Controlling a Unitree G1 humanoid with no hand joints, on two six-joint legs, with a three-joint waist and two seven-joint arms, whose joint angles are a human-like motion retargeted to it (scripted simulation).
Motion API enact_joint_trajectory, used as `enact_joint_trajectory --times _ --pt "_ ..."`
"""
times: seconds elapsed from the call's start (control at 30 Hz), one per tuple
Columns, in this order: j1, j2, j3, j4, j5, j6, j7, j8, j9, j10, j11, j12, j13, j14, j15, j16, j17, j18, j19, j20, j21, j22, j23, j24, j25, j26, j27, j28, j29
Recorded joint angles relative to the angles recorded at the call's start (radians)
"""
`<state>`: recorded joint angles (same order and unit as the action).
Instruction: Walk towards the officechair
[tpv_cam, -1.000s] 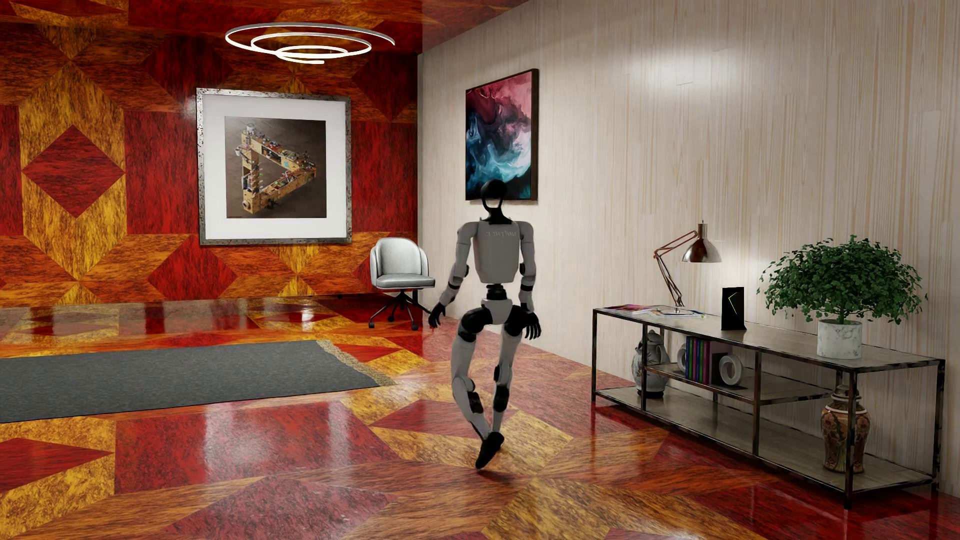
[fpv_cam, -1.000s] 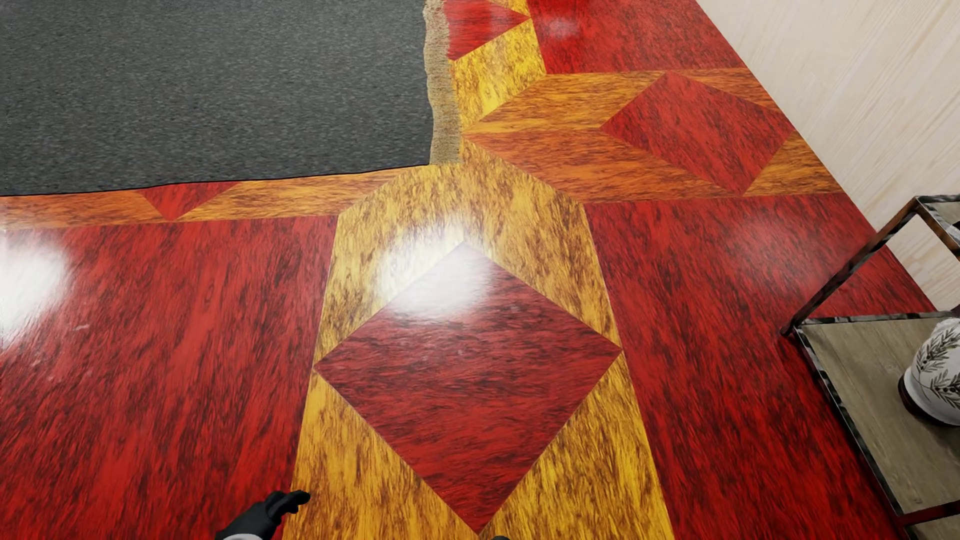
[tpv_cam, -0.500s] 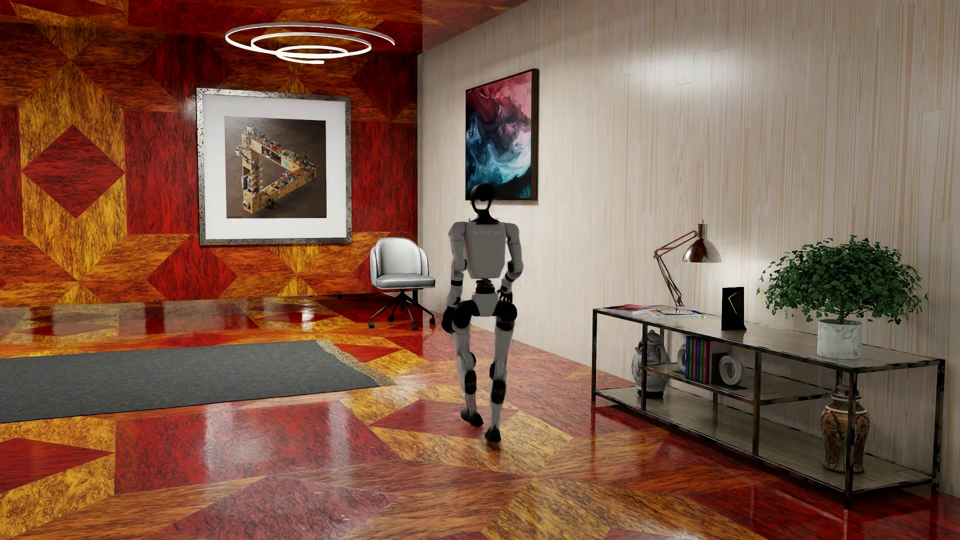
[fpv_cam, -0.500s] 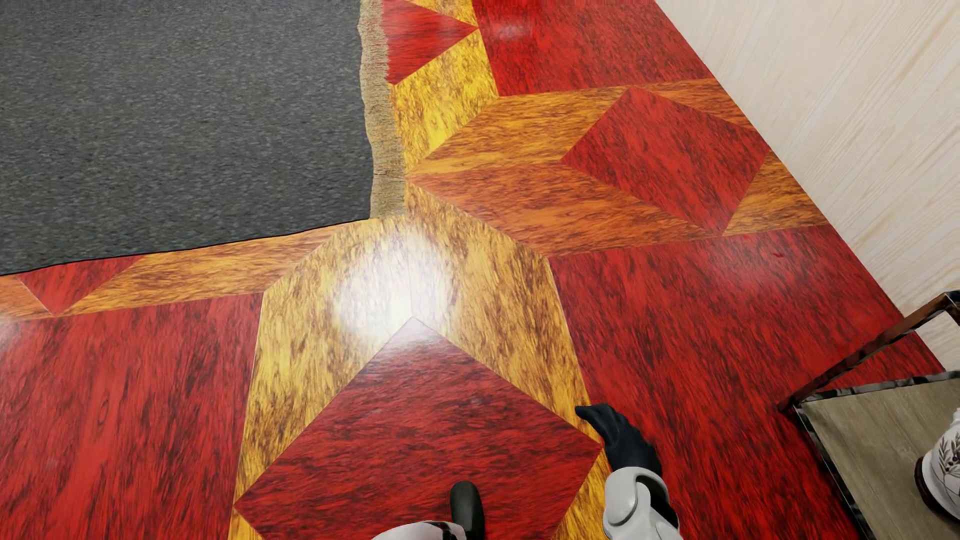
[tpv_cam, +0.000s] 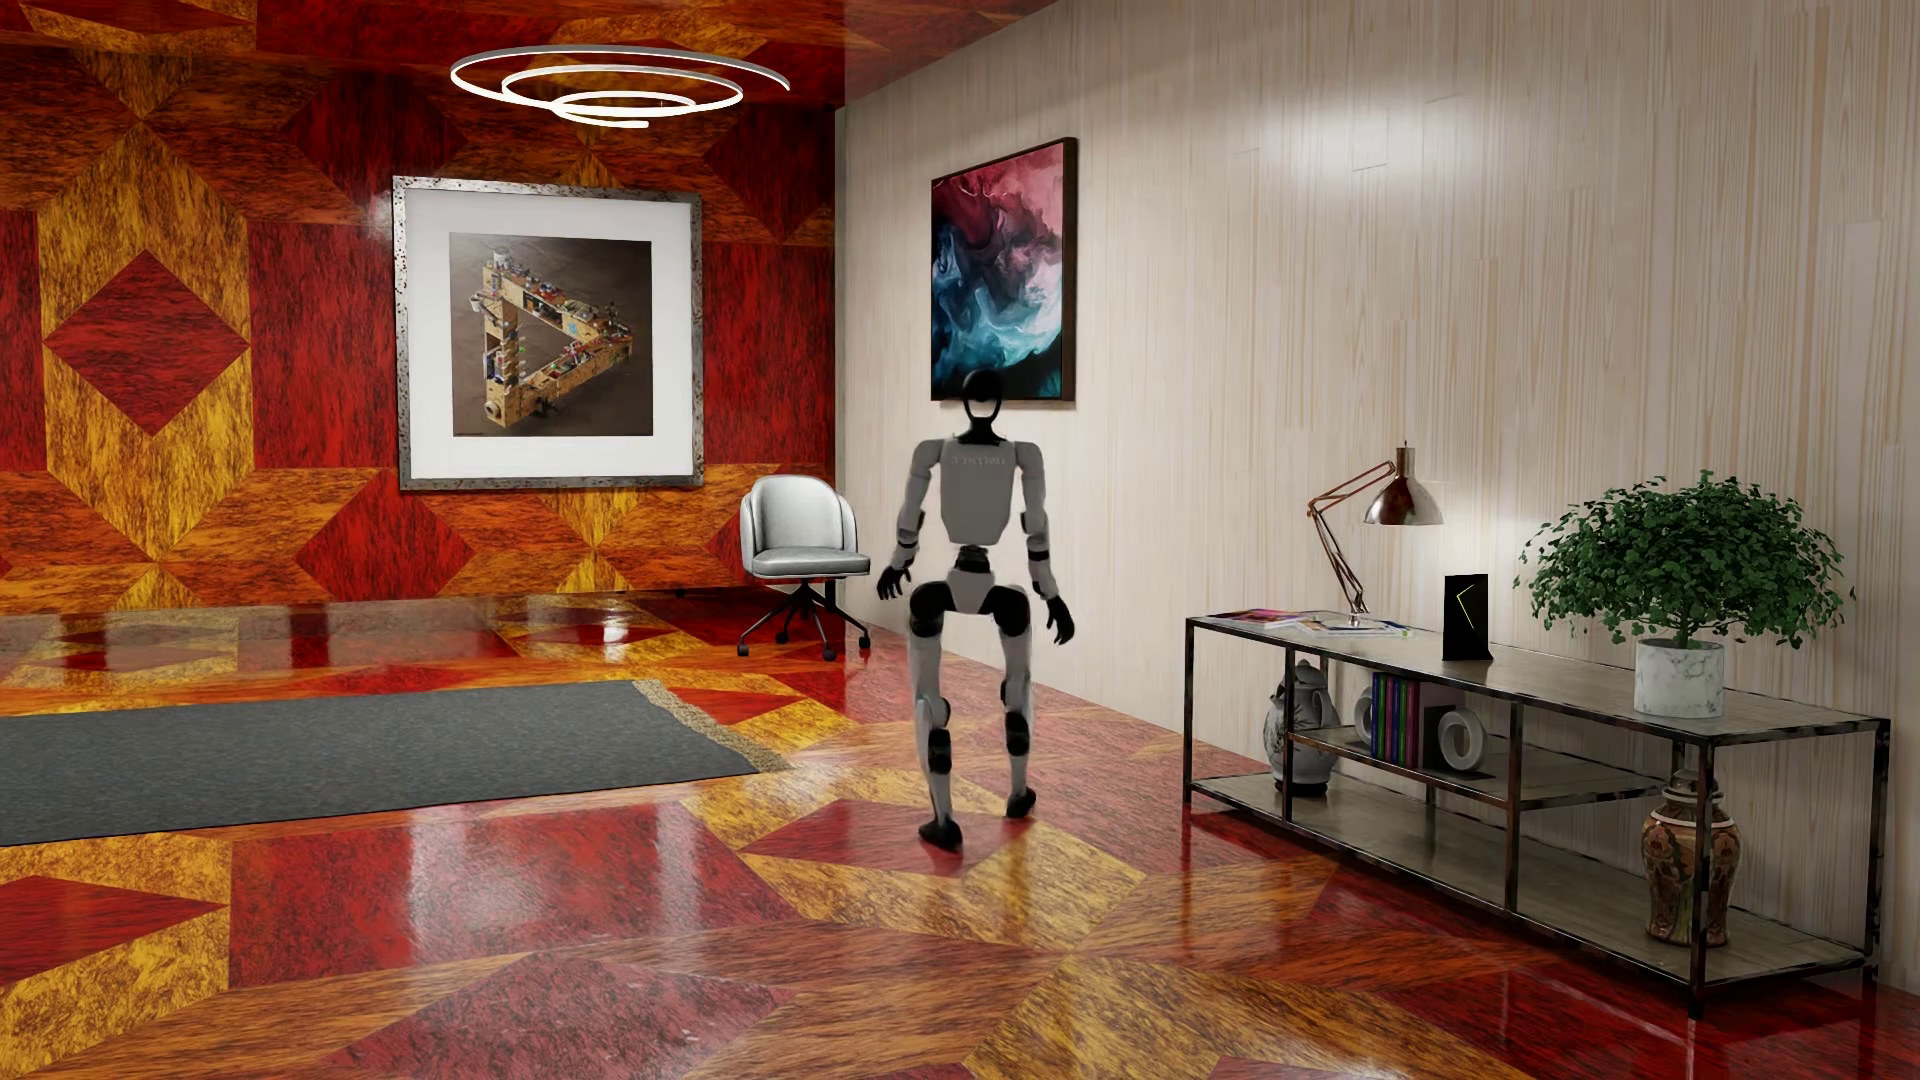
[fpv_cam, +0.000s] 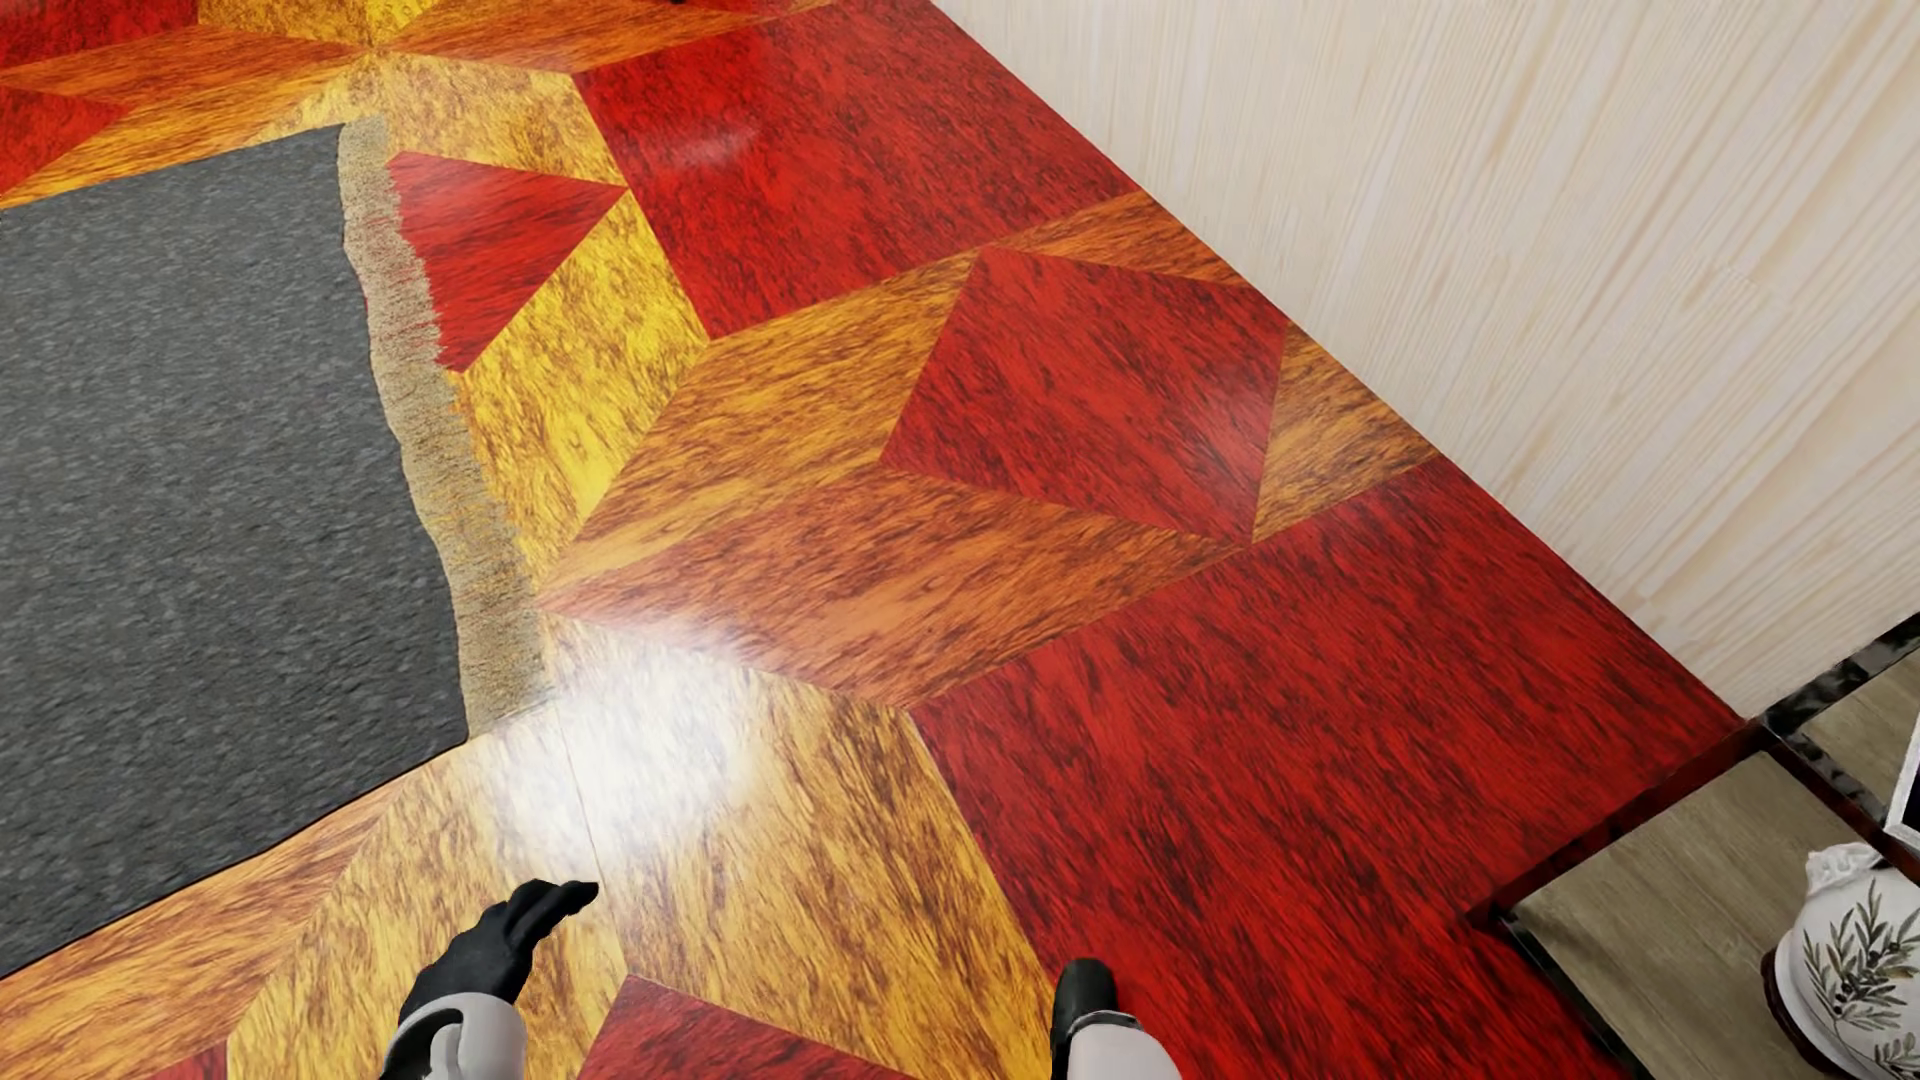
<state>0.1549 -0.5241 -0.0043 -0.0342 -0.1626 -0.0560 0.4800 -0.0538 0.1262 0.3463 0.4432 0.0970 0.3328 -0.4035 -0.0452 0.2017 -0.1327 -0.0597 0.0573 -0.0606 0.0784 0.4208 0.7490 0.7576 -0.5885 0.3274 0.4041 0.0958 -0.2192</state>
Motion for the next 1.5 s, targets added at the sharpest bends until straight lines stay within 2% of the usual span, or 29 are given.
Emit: enact_joint_trajectory --times 0.07,0.1,0.13,0.2,0.27,0.3,0.33,0.4,0.47,0.53,0.6,0.67,0.7,0.77,0.8,0.83,0.9,0.93,0.97,1.0,1.03,1.07,1.13,1.17,1.23,1.3,1.33,1.4,1.5 --pt "0.070 0.058 -0.004 0.029 0.020 0.010 -0.036 -0.045 -0.005 0.002 -0.195 -0.031 0.017 0.002 0.002 0.020 0.027 -0.048 0.134 -0.022 0.025 -0.019 0.018 -0.020 -0.034 0.012 0.010 0.002 0.145" --pt "0.093 0.073 -0.008 0.065 0.051 0.018 -0.053 -0.056 -0.005 0.029 -0.168 -0.031 0.007 0.017 0.095 0.023 0.044 -0.071 -0.003 -0.018 0.034 -0.026 0.031 -0.036 -0.053 0.022 0.018 0.009 0.193" --pt "0.107 0.103 -0.012 0.119 0.091 0.030 -0.074 -0.075 -0.005 0.078 -0.133 -0.006 -0.009 0.065 0.090 0.020 0.066 -0.082 -0.091 -0.006 0.039 -0.036 0.050 -0.038 -0.079 0.031 0.030 0.023 0.204" --pt "0.045 0.185 -0.021 0.262 0.156 0.067 -0.135 -0.139 -0.001 0.329 -0.085 0.051 -0.041 0.266 -0.027 -0.005 0.108 -0.037 -0.113 -0.010 0.020 -0.006 0.072 -0.034 -0.128 0.073 0.052 0.040 0.173" --pt "-0.134 0.309 -0.013 0.416 0.208 0.107 -0.225 -0.210 0.003 0.661 -0.137 0.041 -0.075 0.502 -0.094 0.007 0.137 0.071 -0.130 -0.142 -0.021 0.092 0.039 0.005 -0.137 0.087 0.044 -0.072 0.120" --pt "-0.228 0.347 0.002 0.453 0.237 0.127 -0.274 -0.234 0.010 0.781 -0.133 0.043 -0.099 0.420 -0.130 0.023 0.134 0.107 -0.135 -0.202 -0.011 0.123 0.022 0.033 -0.144 0.069 0.017 -0.151 0.106" --pt "-0.318 0.377 0.019 0.436 0.260 0.141 -0.329 -0.240 0.015 0.861 -0.116 0.064 -0.136 0.340 -0.170 0.017 0.118 0.123 -0.137 -0.211 0.011 0.131 0.013 0.038 -0.155 0.060 0.000 -0.180 0.108" --pt "-0.463 0.428 0.051 0.349 0.285 0.153 -0.384 -0.227 0.020 0.866 -0.079 0.156 -0.222 0.255 -0.244 -0.036 0.073 0.101 -0.131 -0.173 0.028 0.118 -0.011 0.013 -0.167 0.070 -0.025 -0.117 0.117" --pt "-0.558 0.478 0.079 0.272 0.294 0.149 -0.360 -0.210 0.019 0.691 -0.053 0.235 -0.283 0.183 -0.306 -0.067 0.050 0.080 -0.133 -0.167 -0.012 0.126 -0.094 0.011 -0.124 0.072 -0.066 -0.070 0.068" --pt "-0.604 0.540 0.101 0.191 0.303 0.139 -0.308 -0.190 0.011 0.395 -0.070 0.269 -0.316 0.189 -0.348 -0.080 0.018 0.080 -0.131 -0.184 -0.028 0.183 -0.188 0.019 -0.071 0.079 -0.123 -0.092 -0.013" --pt "-0.614 0.609 0.110 0.113 0.311 0.127 -0.243 -0.169 -0.001 0.058 -0.115 0.293 -0.347 0.284 -0.373 -0.089 -0.014 0.030 -0.123 -0.202 -0.008 0.230 -0.247 0.039 -0.039 0.082 -0.150 -0.136 -0.053" --pt "-0.605 0.675 0.107 0.083 0.323 0.116 -0.101 -0.151 -0.011 -0.138 -0.135 0.311 -0.360 0.293 -0.396 -0.081 -0.019 -0.093 -0.120 -0.219 0.007 0.260 -0.269 0.068 -0.008 0.084 -0.147 -0.166 -0.051" --pt "-0.605 0.708 0.107 0.089 0.325 0.110 -0.057 -0.141 -0.013 -0.103 -0.127 0.315 -0.356 0.327 -0.403 -0.078 -0.013 -0.054 -0.120 -0.215 0.012 0.263 -0.267 0.071 0.004 0.084 -0.141 -0.172 -0.055" --pt "-0.540 0.762 0.116 0.071 0.293 0.091 -0.009 -0.097 -0.020 -0.092 -0.083 0.323 -0.328 0.369 -0.370 -0.091 0.000 0.225 -0.103 -0.177 0.047 0.257 -0.226 0.064 0.000 0.089 -0.115 -0.162 -0.047" --pt "-0.497 0.760 0.121 0.055 0.259 0.075 0.012 -0.076 -0.023 -0.089 -0.007 0.319 -0.306 0.360 -0.315 -0.105 0.008 0.276 -0.089 -0.139 0.067 0.254 -0.189 0.055 0.001 0.098 -0.099 -0.142 -0.042" --pt "-0.462 0.721 0.125 0.036 0.216 0.056 0.028 -0.055 -0.021 -0.068 0.133 0.299 -0.275 0.321 -0.223 -0.121 0.010 0.272 -0.033 -0.097 0.093 0.262 -0.143 0.043 -0.005 0.108 -0.078 -0.118 -0.026" --pt "-0.386 0.552 0.136 0.008 0.144 0.031 0.074 0.030 -0.011 -0.033 0.527 0.236 -0.226 0.238 -0.006 -0.145 -0.013 0.266 0.183 -0.028 0.221 0.279 -0.031 0.053 -0.056 0.136 -0.032 -0.093 0.078" --pt "-0.336 0.451 0.142 -0.006 0.100 0.024 0.096 0.023 -0.007 -0.045 0.708 0.194 -0.208 0.209 0.085 -0.155 -0.037 0.258 0.192 0.009 0.308 0.262 0.011 0.053 -0.095 0.141 -0.037 -0.084 0.171" --pt "-0.296 0.360 0.137 -0.020 0.054 0.016 0.098 0.047 -0.002 -0.045 0.834 0.152 -0.194 0.181 0.054 -0.158 -0.059 0.248 0.200 0.036 0.365 0.238 0.035 0.046 -0.119 0.128 -0.052 -0.060 0.256" --pt "-0.260 0.274 0.124 -0.033 0.016 0.010 0.088 0.052 0.001 -0.042 0.912 0.121 -0.172 0.154 -0.009 -0.153 -0.063 0.236 0.120 0.056 0.357 0.214 0.048 0.036 -0.110 0.093 -0.040 -0.027 0.276" --pt "-0.228 0.195 0.105 -0.044 -0.004 0.005 0.068 0.055 0.004 -0.039 0.941 0.082 -0.142 0.130 -0.031 -0.148 -0.050 0.224 0.012 0.064 0.305 0.189 0.049 0.037 -0.088 0.063 -0.012 -0.001 0.229" --pt "-0.199 0.127 0.083 -0.051 -0.011 0.003 0.043 0.053 0.006 -0.032 0.919 0.049 -0.107 0.109 -0.051 -0.141 -0.025 0.211 -0.048 0.057 0.214 0.153 0.042 0.038 -0.051 0.036 0.007 0.013 0.134" --pt "-0.150 0.027 0.045 -0.056 0.023 0.004 -0.013 0.057 0.008 -0.001 0.762 0.002 -0.054 0.063 -0.120 -0.103 0.036 0.183 -0.068 -0.003 0.075 0.059 0.045 0.022 0.000 -0.015 0.026 0.016 -0.028" --pt "-0.129 -0.004 0.032 -0.058 0.048 0.006 -0.038 0.062 0.008 0.016 0.633 -0.013 -0.039 0.039 -0.122 -0.084 0.051 0.169 -0.072 -0.035 0.063 0.010 0.056 0.002 -0.004 -0.042 0.026 0.019 -0.043" --pt "-0.081 -0.010 0.020 -0.072 0.075 0.011 -0.084 0.051 0.005 0.035 0.258 -0.037 -0.019 -0.005 -0.074 -0.057 0.046 0.144 -0.028 -0.091 0.111 -0.059 0.071 -0.036 -0.050 -0.067 -0.002 0.019 0.053" --pt "-0.019 0.052 0.018 -0.082 0.098 0.017 -0.141 0.041 -0.003 0.015 -0.153 -0.054 -0.003 -0.027 0.000 -0.049 0.046 0.116 0.102 -0.144 0.107 -0.083 0.042 -0.055 -0.056 -0.060 -0.030 0.018 0.156" --pt "0.005 0.068 0.018 -0.073 0.110 0.022 -0.168 0.048 -0.005 0.017 -0.199 -0.056 -0.001 -0.032 0.004 -0.048 0.055 0.101 0.156 -0.166 0.087 -0.080 0.022 -0.059 -0.051 -0.050 -0.027 0.019 0.166" --pt "0.035 0.107 0.015 -0.021 0.149 0.039 -0.226 0.030 -0.009 0.079 -0.155 -0.029 -0.025 -0.010 0.084 -0.045 0.074 0.074 -0.043 -0.183 0.076 -0.040 0.013 -0.060 -0.080 -0.009 -0.022 0.015 0.130" --pt "-0.097 0.219 0.003 0.133 0.172 0.084 -0.324 -0.111 -0.006 0.487 -0.081 0.014 -0.082 0.256 -0.065 -0.035 0.110 0.058 -0.092 -0.232 0.013 0.155 0.028 -0.019 -0.100 0.105 0.010 -0.041 0.065"
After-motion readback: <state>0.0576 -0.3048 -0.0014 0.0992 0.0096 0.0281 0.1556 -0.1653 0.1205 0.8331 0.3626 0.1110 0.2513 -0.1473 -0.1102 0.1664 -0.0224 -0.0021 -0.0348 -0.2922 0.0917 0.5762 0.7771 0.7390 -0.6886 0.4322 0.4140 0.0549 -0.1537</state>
